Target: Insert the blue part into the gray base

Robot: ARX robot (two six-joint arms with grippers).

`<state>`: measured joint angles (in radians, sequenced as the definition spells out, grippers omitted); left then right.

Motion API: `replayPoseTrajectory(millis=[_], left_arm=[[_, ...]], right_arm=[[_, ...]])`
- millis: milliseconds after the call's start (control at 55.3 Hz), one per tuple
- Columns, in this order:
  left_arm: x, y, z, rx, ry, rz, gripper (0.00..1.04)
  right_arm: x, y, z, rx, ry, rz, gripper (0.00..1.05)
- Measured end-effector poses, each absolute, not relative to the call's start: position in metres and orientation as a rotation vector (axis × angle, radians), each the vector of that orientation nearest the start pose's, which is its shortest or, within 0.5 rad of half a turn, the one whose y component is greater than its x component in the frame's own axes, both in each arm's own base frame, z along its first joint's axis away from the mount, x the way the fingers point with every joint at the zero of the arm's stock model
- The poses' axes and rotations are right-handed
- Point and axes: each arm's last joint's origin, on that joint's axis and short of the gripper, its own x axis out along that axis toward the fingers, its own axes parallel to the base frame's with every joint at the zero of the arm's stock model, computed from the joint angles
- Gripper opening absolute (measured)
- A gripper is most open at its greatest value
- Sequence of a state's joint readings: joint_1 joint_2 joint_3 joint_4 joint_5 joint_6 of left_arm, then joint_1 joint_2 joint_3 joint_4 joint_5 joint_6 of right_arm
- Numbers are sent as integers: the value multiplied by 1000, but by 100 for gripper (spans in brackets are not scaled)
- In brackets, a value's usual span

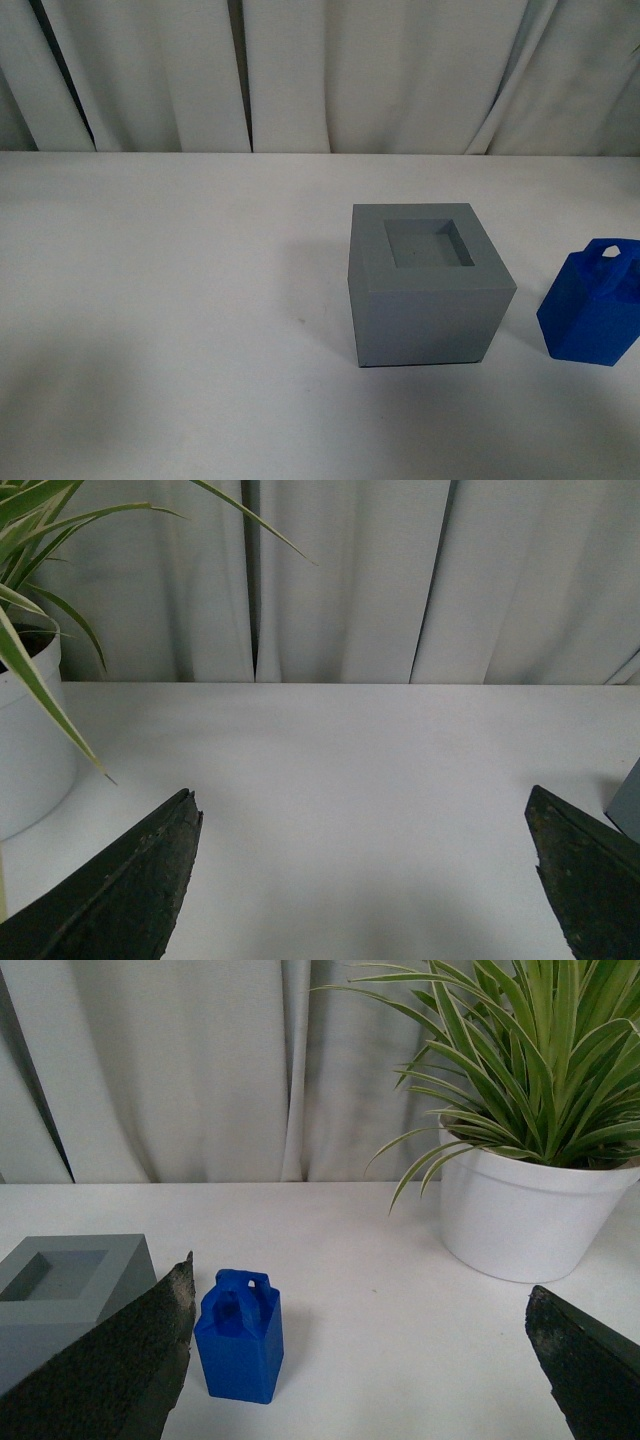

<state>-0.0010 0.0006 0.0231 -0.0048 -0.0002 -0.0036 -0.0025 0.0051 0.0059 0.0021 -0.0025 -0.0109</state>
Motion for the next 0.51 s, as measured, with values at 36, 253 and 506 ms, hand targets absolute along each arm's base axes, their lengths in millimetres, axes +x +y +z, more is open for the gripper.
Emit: replayPoseTrajectory(millis=[36, 253, 506], left_arm=[[96, 0, 171, -4, -18, -1, 99], [96, 0, 171, -4, -18, -1, 99], [96, 0, 171, -4, -18, -1, 99]], right_arm=[[98, 0, 165, -11, -3, 0, 97], [108, 4, 166, 5, 196, 157, 97], [160, 13, 222, -50, 247, 349, 97]])
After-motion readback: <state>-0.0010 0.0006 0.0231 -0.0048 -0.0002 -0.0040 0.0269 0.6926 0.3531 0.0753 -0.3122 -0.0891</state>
